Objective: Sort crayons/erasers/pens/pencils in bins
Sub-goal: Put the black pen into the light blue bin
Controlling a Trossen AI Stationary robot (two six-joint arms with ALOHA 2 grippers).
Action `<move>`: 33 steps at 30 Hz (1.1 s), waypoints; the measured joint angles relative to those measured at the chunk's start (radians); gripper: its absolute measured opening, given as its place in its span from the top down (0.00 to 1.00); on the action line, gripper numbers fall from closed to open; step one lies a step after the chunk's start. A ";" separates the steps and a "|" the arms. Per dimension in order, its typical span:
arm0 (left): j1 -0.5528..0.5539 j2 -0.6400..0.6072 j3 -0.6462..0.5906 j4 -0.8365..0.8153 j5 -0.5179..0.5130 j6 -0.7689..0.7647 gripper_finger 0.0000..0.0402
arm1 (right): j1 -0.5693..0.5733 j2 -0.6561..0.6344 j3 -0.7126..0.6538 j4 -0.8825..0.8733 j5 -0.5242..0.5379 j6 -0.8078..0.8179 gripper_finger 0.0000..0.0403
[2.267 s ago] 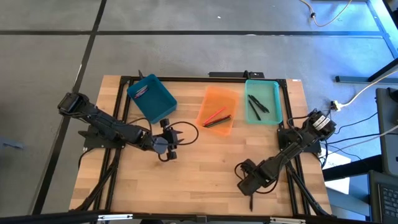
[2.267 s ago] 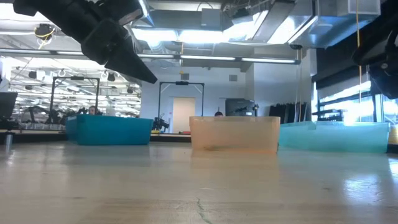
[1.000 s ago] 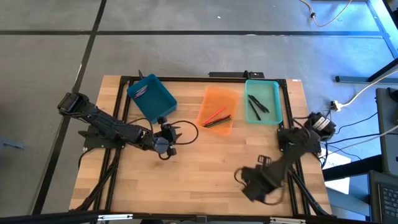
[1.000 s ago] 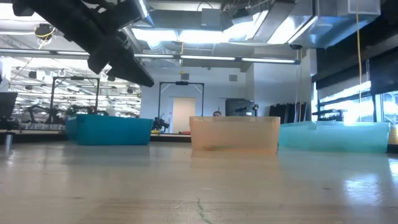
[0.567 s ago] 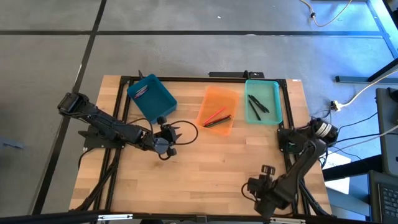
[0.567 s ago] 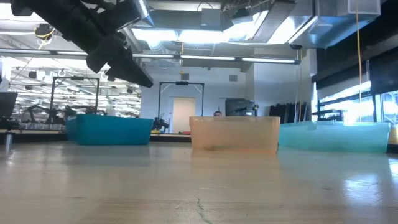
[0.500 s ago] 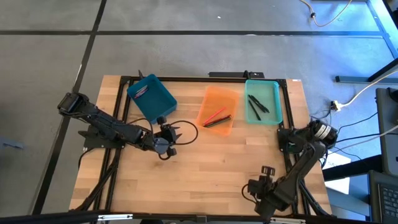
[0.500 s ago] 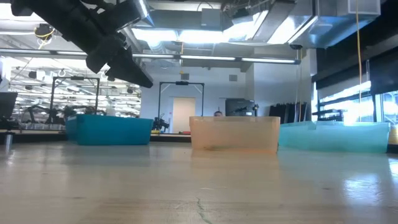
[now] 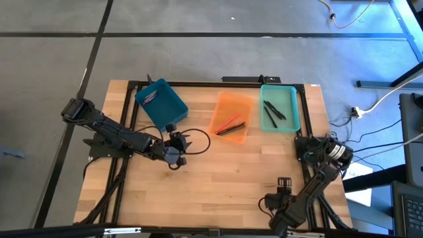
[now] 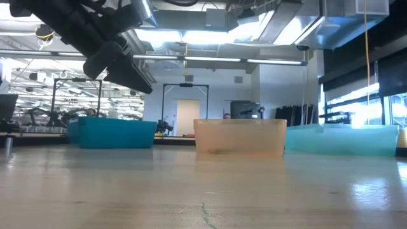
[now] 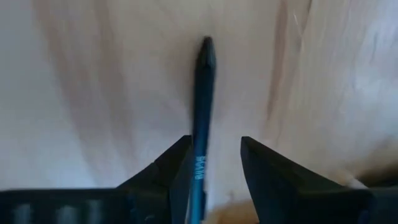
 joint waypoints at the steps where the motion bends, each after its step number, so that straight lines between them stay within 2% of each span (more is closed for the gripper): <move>1: 0.000 0.000 0.000 -0.005 0.000 0.001 0.66 | 0.000 0.000 -0.020 0.011 0.000 -0.001 0.65; 8: 0.006 0.000 0.000 -0.006 0.000 0.029 0.66 | -0.003 -0.037 -0.153 0.177 -0.050 -0.028 0.65; 12: 0.023 0.000 0.000 -0.005 0.000 0.029 0.66 | 0.000 -0.085 -0.175 0.200 -0.008 0.000 0.66; 17: 0.040 0.000 0.000 -0.002 0.001 0.028 0.66 | 0.000 -0.172 -0.216 0.264 0.021 0.070 0.72; 24: 0.040 0.000 0.000 -0.003 0.059 0.026 0.66 | -0.009 -0.253 -0.410 0.512 -0.026 0.140 0.80; 28: 0.040 0.000 0.000 -0.004 0.060 0.028 0.66 | -0.010 -0.264 -0.413 0.486 -0.021 0.123 0.81; 33: 0.038 0.000 0.000 -0.004 0.060 0.021 0.66 | -0.008 -0.295 -0.407 0.465 0.040 0.101 0.82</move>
